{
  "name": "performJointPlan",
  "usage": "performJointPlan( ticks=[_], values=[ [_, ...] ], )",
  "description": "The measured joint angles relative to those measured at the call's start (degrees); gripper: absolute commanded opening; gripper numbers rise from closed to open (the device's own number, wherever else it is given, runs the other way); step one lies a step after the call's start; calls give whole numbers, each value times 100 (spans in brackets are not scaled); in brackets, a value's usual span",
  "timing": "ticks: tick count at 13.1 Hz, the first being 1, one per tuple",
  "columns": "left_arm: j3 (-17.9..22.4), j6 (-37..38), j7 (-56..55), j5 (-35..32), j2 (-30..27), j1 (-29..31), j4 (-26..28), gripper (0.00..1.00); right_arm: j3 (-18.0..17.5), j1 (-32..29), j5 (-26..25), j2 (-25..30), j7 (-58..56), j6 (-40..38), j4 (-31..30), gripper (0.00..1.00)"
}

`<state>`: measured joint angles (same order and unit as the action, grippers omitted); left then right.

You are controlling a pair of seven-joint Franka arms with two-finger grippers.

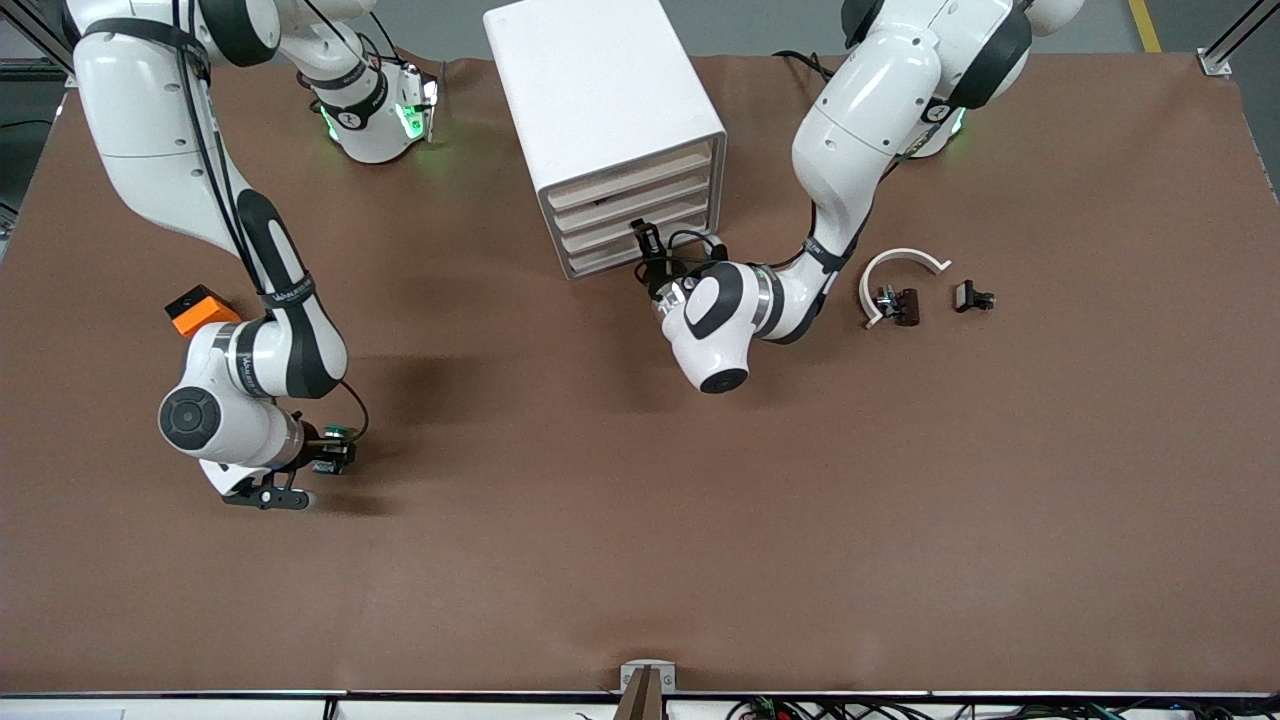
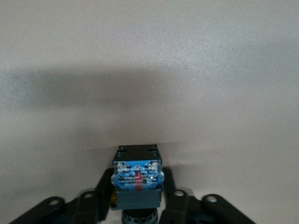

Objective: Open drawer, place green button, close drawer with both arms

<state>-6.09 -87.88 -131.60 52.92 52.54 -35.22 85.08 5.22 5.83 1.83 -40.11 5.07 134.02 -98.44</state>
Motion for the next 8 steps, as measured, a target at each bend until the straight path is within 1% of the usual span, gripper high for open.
performJointPlan(
  ticks=[5,7,8],
  values=[
    [42,0,80,5,55,215,-145,0,-3,16,0,-1,0,-116,35,26],
    [50,2,147,5,120,309,-255,0,-7,80,0,50,0,-309,99,26],
    [51,7,168,5,146,355,-301,0,-7,115,1,132,18,-523,167,26]
  ],
)
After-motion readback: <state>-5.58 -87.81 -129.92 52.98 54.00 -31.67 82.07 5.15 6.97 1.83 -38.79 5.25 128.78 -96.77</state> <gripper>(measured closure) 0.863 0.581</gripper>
